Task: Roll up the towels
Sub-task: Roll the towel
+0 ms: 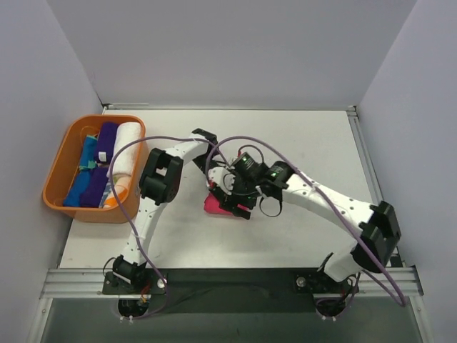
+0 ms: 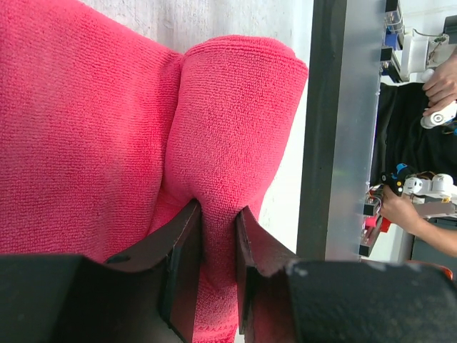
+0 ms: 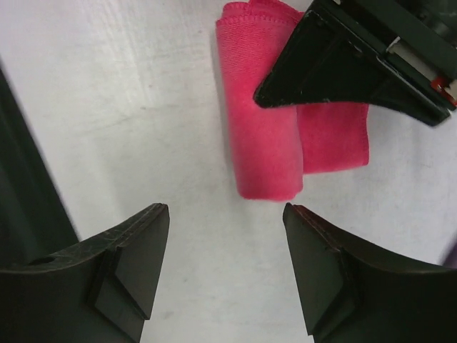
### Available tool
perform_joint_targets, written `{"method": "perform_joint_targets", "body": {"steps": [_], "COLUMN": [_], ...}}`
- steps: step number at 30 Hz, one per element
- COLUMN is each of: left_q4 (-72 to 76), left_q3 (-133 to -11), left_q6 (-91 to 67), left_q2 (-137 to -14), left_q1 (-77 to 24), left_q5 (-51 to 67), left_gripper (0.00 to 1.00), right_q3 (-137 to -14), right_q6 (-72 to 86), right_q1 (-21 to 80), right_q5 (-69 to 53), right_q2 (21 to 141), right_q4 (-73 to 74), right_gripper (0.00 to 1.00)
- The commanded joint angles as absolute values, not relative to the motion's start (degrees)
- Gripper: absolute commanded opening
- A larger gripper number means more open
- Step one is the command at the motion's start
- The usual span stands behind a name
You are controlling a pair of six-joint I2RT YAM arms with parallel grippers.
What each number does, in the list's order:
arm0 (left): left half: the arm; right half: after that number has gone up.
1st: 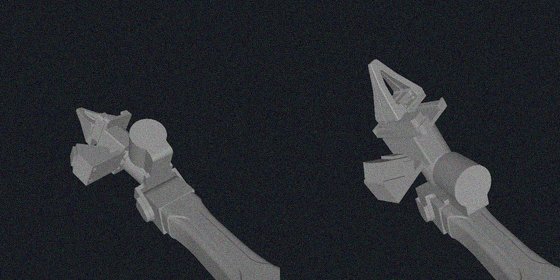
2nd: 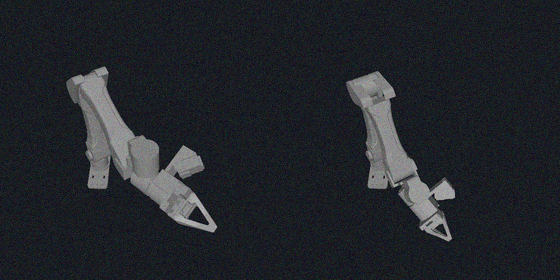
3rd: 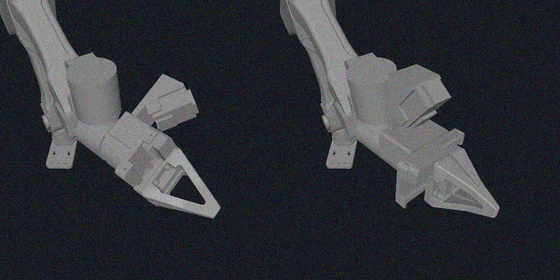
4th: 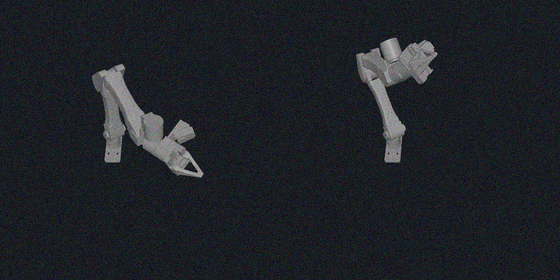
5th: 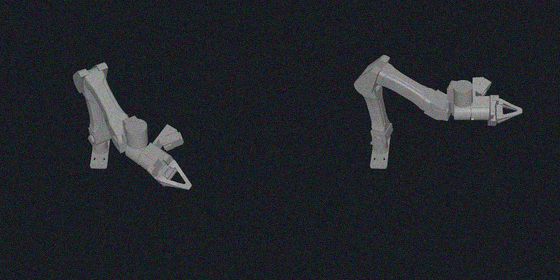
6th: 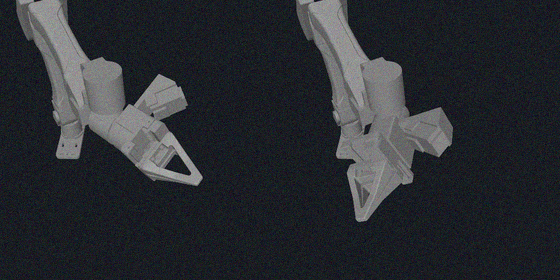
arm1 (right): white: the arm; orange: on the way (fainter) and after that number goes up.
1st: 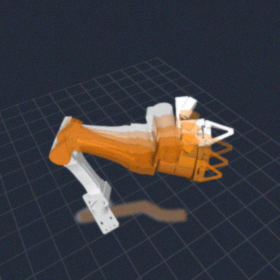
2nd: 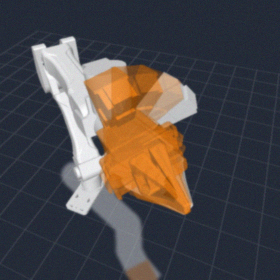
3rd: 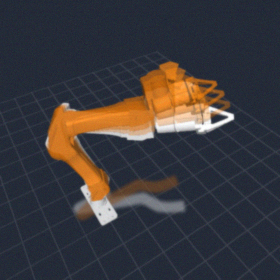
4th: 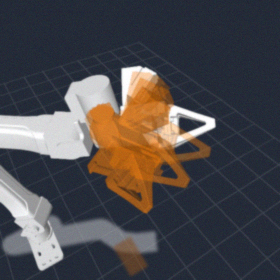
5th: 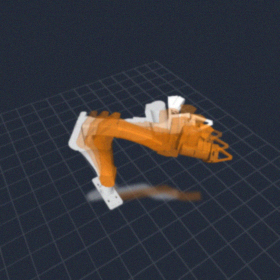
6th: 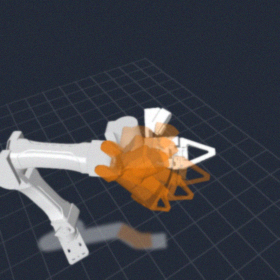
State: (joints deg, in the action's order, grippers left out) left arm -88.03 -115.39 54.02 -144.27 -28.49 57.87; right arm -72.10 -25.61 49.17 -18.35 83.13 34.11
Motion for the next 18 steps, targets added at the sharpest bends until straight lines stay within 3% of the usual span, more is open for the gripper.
{"method": "perform_joint_targets", "body": {"steps": [1,7,10,12,14,17,18], "left_q4": [-90.27,-89.91,-90.09,-89.91,-89.04,-85.53,-84.3], "left_q3": [-113.03,-112.76,-112.85,-112.76,-112.06,-108.99,-106.55], "left_q6": [58.19,58.1,58.1,58.01,57.49,56.34,55.9], "left_q2": [-150.21,-150.03,-150.03,-149.94,-149.59,-145.74,-144.68], "left_q1": [-29.27,-29.27,-29.27,-29.27,-29.18,-28.3,-28.04], "left_q5": [44.03,44.12,44.03,44.12,44.21,45.08,45.61], "left_gripper": [0.09,0.12,0.13,0.13,0.14,0.2,0.27], "right_q3": [-69.79,-64.87,-62.85,-61.44,-60.12,-58.98,-59.06], "right_q6": [-29.61,-35.94,-37.26,-37.09,-36.21,-36.12,-35.95], "right_q1": [52.63,55.19,56.69,57.22,57.3,56.69,55.82], "right_q5": [-5.12,-0.18,2.02,0.53,-1.39,-4.56,-7.44], "right_q2": [90.34,97.37,100.72,101.51,101.87,102.21,102.39], "right_q4": [24.9,15.23,12.93,11.96,11.78,13.35,14.4], "right_gripper": [0.66,0.66,0.61,0.46,0.2,0.0,0.0]}}
